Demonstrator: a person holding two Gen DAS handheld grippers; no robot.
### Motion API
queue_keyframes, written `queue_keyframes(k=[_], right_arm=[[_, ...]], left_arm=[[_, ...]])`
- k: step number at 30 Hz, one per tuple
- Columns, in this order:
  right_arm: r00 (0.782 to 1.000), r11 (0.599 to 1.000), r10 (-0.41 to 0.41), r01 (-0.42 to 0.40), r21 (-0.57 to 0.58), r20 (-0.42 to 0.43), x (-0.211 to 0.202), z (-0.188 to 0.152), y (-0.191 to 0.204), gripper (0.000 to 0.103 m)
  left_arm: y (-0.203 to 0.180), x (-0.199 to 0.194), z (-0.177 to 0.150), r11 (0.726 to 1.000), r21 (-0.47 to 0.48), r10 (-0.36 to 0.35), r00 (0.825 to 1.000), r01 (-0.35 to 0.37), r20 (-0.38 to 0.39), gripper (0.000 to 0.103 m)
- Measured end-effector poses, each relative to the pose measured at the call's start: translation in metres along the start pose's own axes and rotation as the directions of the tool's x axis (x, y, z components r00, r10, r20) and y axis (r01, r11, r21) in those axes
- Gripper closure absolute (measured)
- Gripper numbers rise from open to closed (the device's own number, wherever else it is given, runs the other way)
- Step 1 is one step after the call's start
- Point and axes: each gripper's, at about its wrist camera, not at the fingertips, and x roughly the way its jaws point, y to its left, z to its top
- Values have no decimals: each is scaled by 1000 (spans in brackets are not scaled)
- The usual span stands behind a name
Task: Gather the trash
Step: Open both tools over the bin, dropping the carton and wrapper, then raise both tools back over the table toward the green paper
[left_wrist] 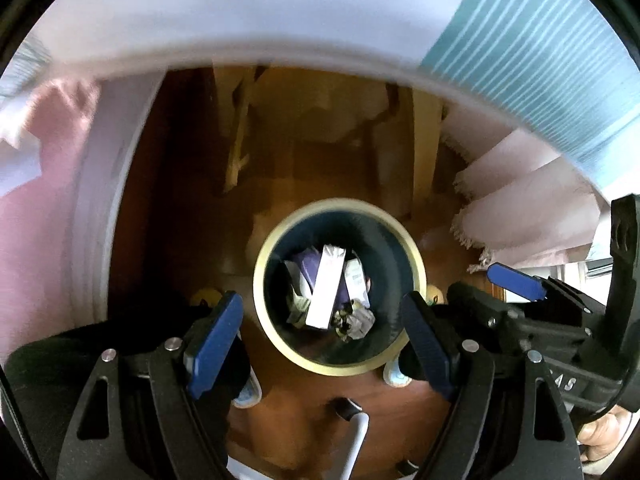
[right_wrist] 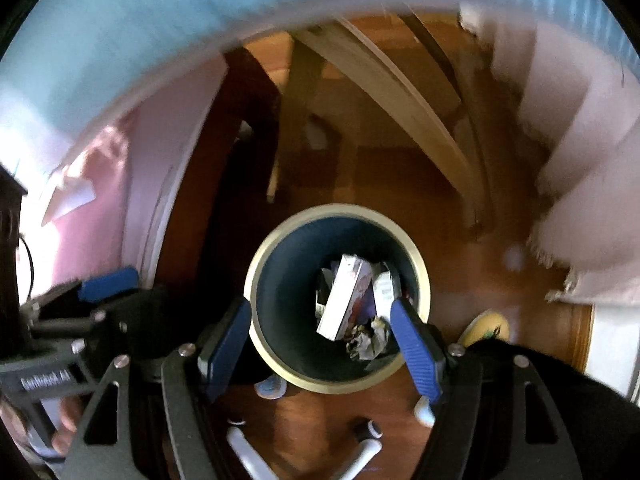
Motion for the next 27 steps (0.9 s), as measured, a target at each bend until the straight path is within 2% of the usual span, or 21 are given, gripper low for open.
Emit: queue_keyframes(k=[3,6,9,12,16,20,25,27], right_arm=[[999,998,12,-9,-57,38,-18,-1,9,30],[996,992,57,-49,-113,72,-40,-2,21,31],[992,976,83,-62,-210,97,-64,-5,37,31],[985,946,119,-74,-317,126,-95,-7,57,31],[972,921,162,-87,-380,171,-129,-2,75,31],[951,900,216,-106,-424,219,-162,12,93,31],[923,867,240,-66,-493,299,-200,35,116,31],[912,857,242,-41,-513,332,-213,45,124,31]], left_arm=[[4,-22,-2,1000,-8,-27,999,27,42,23],[7,-43,-10,999,-6,-47,997,48,59,23],[10,-65,-17,999,4,-53,995,53,85,23],[13,-92,-21,999,20,-38,989,35,145,23],[13,-132,-16,998,52,8,967,-21,256,23],[11,-166,-2,998,55,8,943,-28,332,23],[7,-209,27,997,58,20,904,-49,426,23],[6,-221,40,997,59,21,894,-53,447,23]])
